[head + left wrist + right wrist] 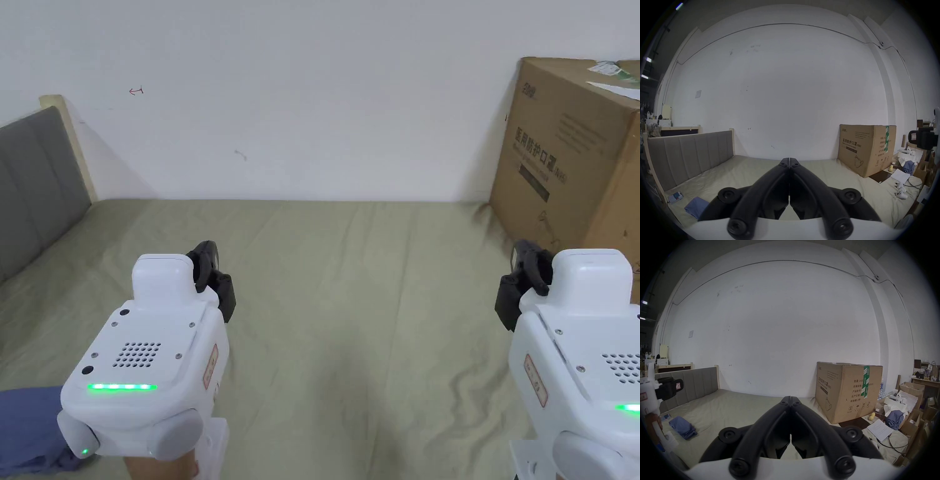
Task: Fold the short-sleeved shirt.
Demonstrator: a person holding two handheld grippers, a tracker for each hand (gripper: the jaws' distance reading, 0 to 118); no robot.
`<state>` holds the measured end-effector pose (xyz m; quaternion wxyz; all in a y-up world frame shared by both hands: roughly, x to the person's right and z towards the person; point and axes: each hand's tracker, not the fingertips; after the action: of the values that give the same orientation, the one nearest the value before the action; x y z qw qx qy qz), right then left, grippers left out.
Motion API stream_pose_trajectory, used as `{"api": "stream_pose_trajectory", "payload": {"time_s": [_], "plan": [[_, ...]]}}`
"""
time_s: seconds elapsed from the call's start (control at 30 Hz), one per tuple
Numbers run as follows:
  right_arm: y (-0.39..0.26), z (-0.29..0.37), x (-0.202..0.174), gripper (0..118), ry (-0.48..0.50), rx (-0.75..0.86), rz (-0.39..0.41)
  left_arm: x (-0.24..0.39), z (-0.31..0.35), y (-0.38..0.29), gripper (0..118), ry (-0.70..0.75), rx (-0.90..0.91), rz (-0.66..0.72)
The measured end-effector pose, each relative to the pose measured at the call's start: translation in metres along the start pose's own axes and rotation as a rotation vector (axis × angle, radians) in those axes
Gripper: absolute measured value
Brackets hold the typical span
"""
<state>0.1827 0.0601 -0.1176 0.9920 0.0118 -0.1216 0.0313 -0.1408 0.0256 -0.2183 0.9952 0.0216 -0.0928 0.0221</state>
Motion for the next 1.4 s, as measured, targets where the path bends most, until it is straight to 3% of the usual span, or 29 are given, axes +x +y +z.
{"api": "stream_pose_trajectory", "payload": {"time_s": [1.4], "plan": [[-0.002,0.002,-0.012,0,0.023,-0.005,-0.001,-0.003,0.002,0.002,0,-0.014,-0.005,-0.065]]}}
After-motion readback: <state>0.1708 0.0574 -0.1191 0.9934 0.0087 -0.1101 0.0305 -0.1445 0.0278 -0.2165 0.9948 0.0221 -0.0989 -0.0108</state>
